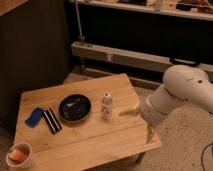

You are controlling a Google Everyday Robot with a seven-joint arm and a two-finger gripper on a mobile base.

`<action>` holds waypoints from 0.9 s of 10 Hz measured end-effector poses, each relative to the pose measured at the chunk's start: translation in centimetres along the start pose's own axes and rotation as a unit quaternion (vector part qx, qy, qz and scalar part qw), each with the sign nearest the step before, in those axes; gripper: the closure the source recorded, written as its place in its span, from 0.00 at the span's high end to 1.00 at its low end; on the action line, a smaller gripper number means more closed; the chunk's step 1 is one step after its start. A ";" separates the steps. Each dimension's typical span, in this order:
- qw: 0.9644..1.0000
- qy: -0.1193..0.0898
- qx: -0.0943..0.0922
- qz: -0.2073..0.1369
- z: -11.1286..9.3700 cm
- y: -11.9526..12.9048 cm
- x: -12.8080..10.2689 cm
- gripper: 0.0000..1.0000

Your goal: Move the arm in a circular motion

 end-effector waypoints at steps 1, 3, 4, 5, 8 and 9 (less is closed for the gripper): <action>1.000 -0.005 0.002 -0.027 0.6 -2.2 -1.3 0.80; 0.996 -0.016 0.001 -0.088 1.8 -6.9 -4.0 0.80; 0.993 -0.020 -0.002 -0.119 2.6 -9.2 -5.4 0.80; 0.989 -0.023 -0.005 -0.145 3.4 -11.4 -6.7 0.80; 0.980 -0.019 -0.012 -0.198 5.7 -18.5 -9.1 0.80; 0.979 -0.013 -0.011 -0.201 6.4 -20.6 -9.0 0.80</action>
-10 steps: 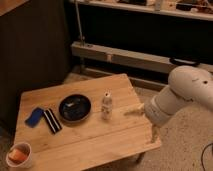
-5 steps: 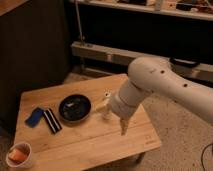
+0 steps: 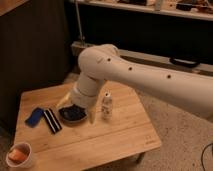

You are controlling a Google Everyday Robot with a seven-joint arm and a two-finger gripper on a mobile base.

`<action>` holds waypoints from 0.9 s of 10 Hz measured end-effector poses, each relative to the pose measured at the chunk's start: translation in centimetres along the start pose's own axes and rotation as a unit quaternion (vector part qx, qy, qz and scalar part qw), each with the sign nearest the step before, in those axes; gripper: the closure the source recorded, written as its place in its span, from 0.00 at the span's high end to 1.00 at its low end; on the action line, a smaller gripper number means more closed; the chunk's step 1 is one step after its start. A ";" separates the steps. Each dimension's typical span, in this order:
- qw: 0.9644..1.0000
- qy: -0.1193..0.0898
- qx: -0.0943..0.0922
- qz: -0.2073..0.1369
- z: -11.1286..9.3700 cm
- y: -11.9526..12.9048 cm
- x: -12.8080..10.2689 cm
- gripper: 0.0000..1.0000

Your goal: Move the arm in a circular motion

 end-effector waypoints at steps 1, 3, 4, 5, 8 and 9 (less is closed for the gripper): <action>1.000 0.008 -0.001 0.004 0.2 -1.4 1.5 0.80; 1.000 0.027 -0.001 0.016 -0.3 -2.5 5.4 0.80; 0.999 0.037 -0.001 0.021 -1.0 -2.2 7.6 0.80; 0.999 0.044 0.000 0.027 -1.6 -1.8 9.5 0.80; 0.996 0.069 0.003 0.057 -4.5 0.4 16.8 0.80; 0.995 0.075 0.005 0.069 -5.5 1.2 19.1 0.80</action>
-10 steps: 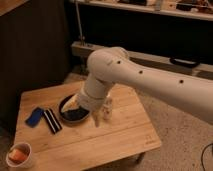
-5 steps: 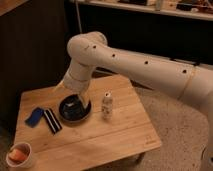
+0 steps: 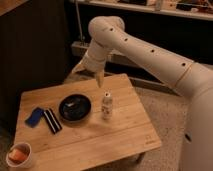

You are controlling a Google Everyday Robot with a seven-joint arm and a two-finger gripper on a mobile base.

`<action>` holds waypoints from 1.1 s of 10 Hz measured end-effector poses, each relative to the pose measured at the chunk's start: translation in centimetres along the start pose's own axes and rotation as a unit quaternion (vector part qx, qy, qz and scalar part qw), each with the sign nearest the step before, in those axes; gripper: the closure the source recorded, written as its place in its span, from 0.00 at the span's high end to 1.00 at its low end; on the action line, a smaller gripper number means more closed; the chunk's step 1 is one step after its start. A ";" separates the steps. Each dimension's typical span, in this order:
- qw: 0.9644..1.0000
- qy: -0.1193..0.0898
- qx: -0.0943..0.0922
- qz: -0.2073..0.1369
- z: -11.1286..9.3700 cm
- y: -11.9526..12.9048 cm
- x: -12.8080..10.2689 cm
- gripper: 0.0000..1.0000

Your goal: Move the arm in a circular motion

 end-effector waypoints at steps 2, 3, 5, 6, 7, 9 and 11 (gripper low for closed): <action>1.000 0.009 0.000 0.030 -0.9 1.4 4.8 0.80; 0.999 0.013 -0.001 0.041 -1.2 2.0 6.3 0.80; 0.998 0.017 -0.002 0.054 -1.5 2.9 8.1 0.80; 0.998 0.017 -0.002 0.053 -1.5 2.8 8.0 0.80; 0.998 0.016 -0.002 0.052 -1.5 2.7 8.0 0.80; 0.997 0.017 -0.002 0.079 -1.4 4.4 8.9 0.80; 0.995 0.019 -0.002 0.099 -1.6 5.7 9.5 0.80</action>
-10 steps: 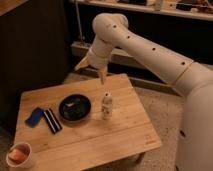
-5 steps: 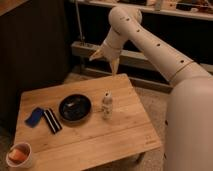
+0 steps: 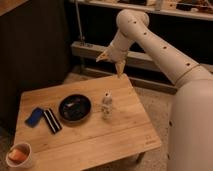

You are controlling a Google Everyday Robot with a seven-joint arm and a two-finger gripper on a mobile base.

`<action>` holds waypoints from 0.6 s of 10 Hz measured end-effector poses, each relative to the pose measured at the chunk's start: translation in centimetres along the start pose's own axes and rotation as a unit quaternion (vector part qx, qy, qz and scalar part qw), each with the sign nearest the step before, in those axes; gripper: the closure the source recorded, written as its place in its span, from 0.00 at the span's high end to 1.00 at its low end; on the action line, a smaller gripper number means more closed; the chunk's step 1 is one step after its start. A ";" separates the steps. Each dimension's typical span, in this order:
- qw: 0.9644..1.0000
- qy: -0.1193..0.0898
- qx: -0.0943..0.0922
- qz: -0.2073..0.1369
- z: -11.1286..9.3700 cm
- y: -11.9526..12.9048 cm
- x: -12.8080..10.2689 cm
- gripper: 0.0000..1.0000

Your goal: Move the arm in a circular motion

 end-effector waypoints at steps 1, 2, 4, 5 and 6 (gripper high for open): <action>1.000 0.000 0.000 0.001 0.1 0.1 0.0 0.80; 1.000 -0.001 0.002 0.011 0.2 0.5 0.2 0.80; 0.998 0.001 0.000 0.057 0.5 3.9 1.3 0.80; 0.997 0.001 0.001 0.073 0.5 5.6 1.6 0.80; 0.995 0.002 0.001 0.100 0.1 8.8 2.0 0.80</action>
